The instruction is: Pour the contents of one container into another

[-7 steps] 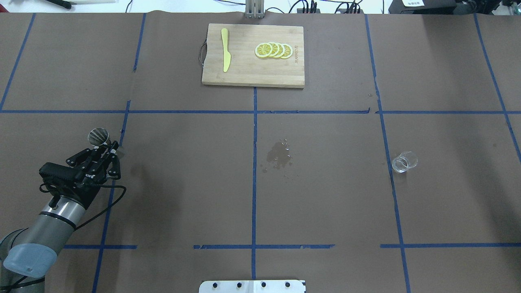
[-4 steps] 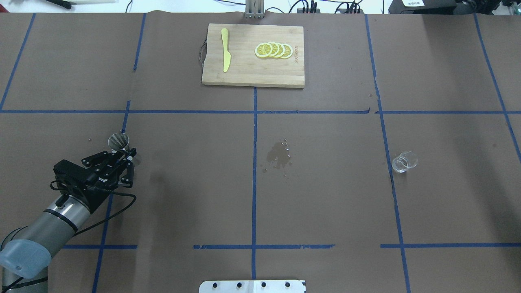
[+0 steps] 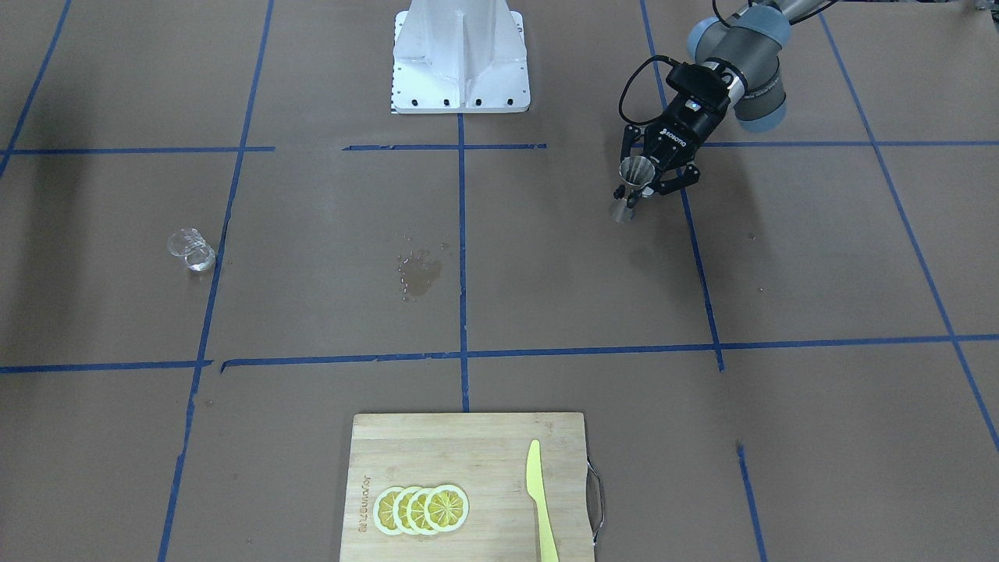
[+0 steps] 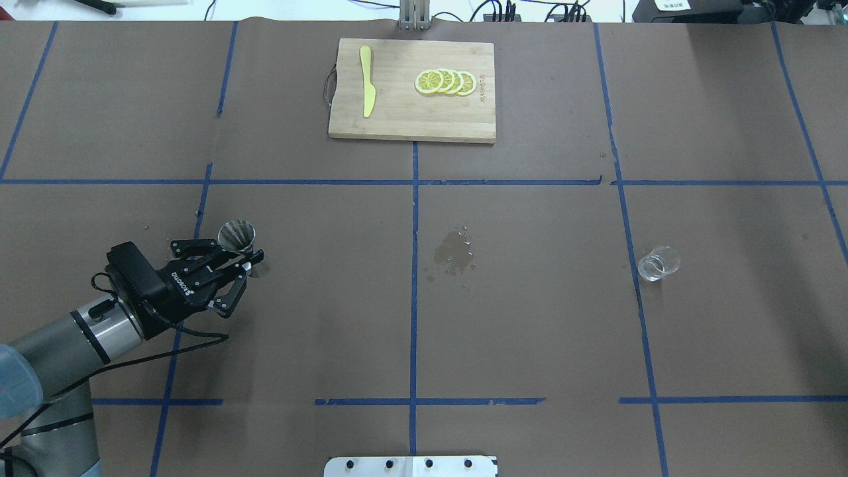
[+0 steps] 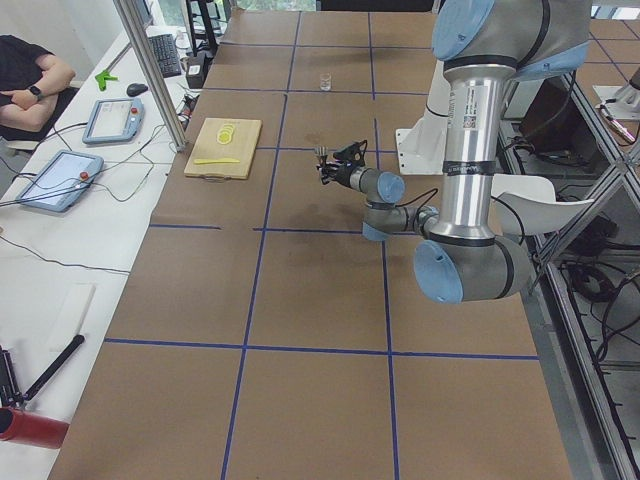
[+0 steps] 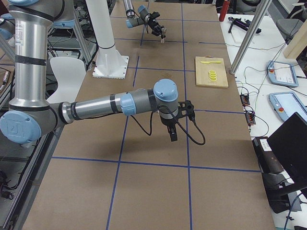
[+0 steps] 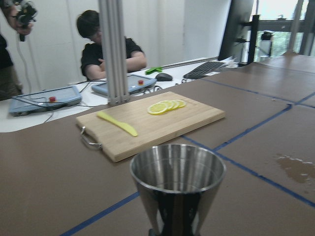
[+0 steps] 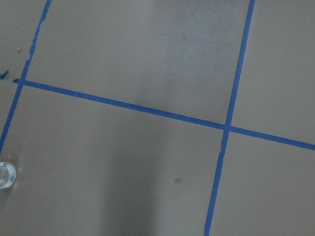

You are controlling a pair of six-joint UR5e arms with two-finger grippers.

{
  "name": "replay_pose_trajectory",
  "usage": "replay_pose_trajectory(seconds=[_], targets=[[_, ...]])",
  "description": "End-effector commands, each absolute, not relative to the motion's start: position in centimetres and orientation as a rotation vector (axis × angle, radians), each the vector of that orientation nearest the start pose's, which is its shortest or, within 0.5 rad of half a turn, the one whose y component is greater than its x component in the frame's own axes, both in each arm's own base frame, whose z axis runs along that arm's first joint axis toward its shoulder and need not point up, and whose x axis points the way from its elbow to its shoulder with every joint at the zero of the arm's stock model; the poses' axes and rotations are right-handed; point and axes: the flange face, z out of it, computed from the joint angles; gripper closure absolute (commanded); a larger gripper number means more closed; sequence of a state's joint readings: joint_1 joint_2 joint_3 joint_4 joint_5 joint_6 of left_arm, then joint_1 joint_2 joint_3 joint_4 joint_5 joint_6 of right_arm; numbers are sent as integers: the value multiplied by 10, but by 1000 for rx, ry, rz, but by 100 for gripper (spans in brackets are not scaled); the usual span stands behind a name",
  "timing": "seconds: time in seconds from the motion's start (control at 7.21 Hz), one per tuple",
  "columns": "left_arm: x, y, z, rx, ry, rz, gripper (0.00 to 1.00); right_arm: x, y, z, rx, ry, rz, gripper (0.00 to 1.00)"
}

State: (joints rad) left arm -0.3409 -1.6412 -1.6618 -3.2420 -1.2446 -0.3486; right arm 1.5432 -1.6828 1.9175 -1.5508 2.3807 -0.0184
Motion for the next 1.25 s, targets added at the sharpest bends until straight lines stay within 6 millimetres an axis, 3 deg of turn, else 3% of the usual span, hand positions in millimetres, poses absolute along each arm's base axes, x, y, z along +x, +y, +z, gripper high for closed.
replay_pose_trajectory(seconds=[0.0,0.14,0.28,0.42,0.83,1.11], targets=[[409,-341,369,1642,1061,591,100,49,-449,534,238,-807,-147,0],[425,-373,367,1639,1088,715,100,49,-450,531,244,-807,-149,0],[428,-412,363,1658,1074,861,100,49,-450,529,248,-807,-151,0],[430,-438,360,1639,1091,924,100,49,-450,530,247,-807,-151,0],[469,-464,315,1579,1189,864,100,49,-450,531,246,-807,-150,0],[489,-449,295,1523,1287,827,100,49,-450,531,244,-807,-149,0]])
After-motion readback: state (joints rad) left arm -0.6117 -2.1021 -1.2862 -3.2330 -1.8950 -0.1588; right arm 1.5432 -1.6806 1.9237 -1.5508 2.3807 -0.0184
